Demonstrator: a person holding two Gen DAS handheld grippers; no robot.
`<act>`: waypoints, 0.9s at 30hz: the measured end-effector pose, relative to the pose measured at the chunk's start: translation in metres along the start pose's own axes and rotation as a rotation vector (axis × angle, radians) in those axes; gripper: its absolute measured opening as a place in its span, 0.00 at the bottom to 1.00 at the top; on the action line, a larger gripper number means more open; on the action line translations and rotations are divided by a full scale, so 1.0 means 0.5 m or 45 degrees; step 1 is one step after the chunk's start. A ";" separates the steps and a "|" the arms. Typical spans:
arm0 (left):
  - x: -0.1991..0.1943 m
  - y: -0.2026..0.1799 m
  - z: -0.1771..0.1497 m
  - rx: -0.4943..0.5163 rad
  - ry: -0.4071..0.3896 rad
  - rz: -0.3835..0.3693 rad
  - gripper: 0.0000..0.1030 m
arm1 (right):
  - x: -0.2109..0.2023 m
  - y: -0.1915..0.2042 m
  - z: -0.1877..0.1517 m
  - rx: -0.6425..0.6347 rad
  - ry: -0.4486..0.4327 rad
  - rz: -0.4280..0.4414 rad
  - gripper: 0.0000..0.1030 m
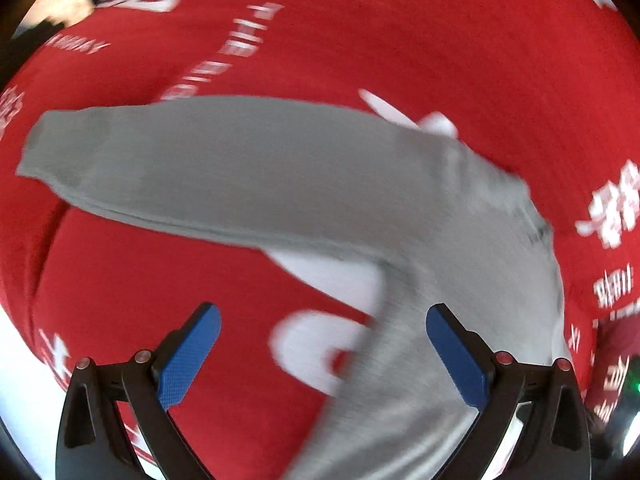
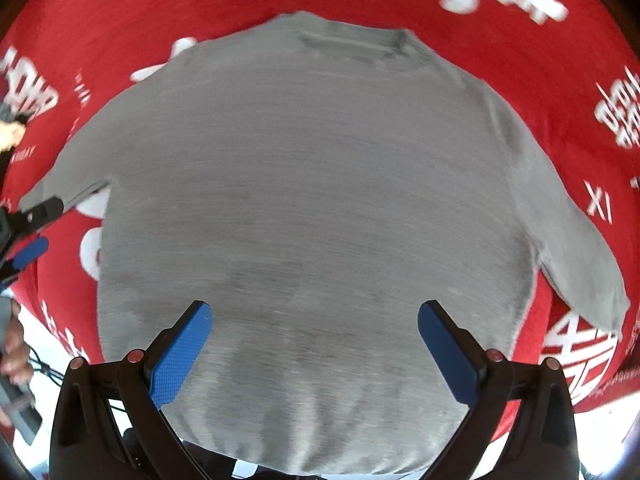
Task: Fold small clothes
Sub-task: 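Move the left gripper to the sweater sleeve cuff and grasp it, then carry the held sleeve across the sweater body and open the left gripper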
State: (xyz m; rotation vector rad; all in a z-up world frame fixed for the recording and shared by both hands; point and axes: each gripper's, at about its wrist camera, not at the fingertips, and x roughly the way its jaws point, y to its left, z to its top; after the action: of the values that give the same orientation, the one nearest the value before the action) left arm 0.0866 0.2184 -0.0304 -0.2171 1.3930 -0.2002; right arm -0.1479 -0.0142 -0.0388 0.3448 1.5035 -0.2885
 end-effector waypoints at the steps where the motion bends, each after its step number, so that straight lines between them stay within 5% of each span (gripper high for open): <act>1: -0.004 0.030 0.008 -0.035 -0.026 0.010 1.00 | 0.000 0.018 0.004 -0.026 -0.003 0.006 1.00; 9: -0.025 0.308 0.075 -0.417 -0.208 0.146 1.00 | 0.012 0.158 0.019 -0.147 0.001 0.080 1.00; 16: 0.043 0.459 0.095 -0.607 -0.144 -0.094 1.00 | 0.024 0.263 0.023 -0.245 0.020 0.118 1.00; 23: 0.099 0.485 0.125 -0.635 -0.149 -0.136 1.00 | 0.026 0.311 0.032 -0.286 0.031 0.117 1.00; 26: 0.097 0.471 0.125 -0.629 -0.144 -0.036 0.84 | 0.022 0.324 0.033 -0.296 0.030 0.120 1.00; 27: 0.094 0.464 0.124 -0.608 -0.154 0.001 0.69 | 0.019 0.328 0.033 -0.295 0.026 0.131 1.00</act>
State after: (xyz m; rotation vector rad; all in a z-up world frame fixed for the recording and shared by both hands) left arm 0.1584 0.4316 -0.1272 -0.6141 1.3037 0.1490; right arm -0.0674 0.1301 -0.0404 0.2392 1.5160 -0.0285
